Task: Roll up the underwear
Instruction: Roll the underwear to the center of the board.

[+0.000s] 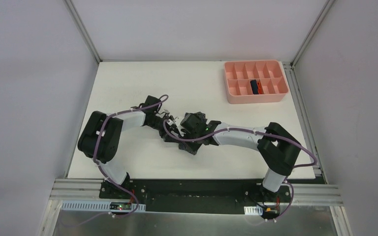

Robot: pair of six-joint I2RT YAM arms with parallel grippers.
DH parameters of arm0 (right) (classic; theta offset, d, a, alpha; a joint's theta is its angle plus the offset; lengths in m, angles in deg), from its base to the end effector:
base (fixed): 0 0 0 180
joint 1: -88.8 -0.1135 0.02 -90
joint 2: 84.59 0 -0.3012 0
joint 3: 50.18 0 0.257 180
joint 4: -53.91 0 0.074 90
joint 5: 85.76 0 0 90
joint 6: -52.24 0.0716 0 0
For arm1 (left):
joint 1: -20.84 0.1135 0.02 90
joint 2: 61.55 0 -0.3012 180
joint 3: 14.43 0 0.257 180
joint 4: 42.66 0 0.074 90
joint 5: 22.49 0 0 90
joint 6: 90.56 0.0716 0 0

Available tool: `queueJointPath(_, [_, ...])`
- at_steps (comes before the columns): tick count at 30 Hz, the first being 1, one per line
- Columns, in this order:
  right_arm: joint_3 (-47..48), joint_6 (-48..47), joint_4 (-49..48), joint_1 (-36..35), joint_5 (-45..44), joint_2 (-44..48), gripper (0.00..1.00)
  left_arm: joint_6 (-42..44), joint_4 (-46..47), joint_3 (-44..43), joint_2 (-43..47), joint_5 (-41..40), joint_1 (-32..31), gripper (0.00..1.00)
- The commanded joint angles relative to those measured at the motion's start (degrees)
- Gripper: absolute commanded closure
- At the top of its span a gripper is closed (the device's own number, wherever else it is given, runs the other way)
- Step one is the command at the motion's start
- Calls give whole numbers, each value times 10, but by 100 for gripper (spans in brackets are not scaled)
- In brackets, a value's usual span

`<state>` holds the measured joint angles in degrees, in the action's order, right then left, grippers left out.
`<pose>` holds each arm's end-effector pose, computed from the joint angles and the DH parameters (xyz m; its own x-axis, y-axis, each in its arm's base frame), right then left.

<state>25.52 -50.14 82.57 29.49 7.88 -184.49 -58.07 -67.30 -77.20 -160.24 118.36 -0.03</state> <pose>0.1972 0.3412 0.1889 -0.2092 -0.7717 -0.6006 -0.9446 0.3184 -0.0800 0.2906 -0.1702 0.1567 -0.9272 -0.2164 0.3056 -0.3742 0.5056 -0.7774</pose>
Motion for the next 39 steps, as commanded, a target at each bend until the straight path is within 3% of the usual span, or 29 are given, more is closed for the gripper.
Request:
queueJointPath(1, [-16, 43, 38, 5, 95, 12, 100, 12, -58, 30, 56, 5, 30, 56])
queueJointPath(11, [-2, 90, 43, 41, 233, 1, 100, 28, -76, 114, 131, 13, 55, 39])
queueJointPath(22, [28, 105, 48, 73, 342, -43, 100, 22, -69, 139, 133, 27, 37, 22])
queueJointPath(29, [33, 109, 46, 78, 346, -49, 100, -32, -31, 142, 95, 14, 9, 24])
queueJointPath(39, [42, 114, 46, 81, 347, -54, 100, -66, 10, 147, 53, 9, -9, 45])
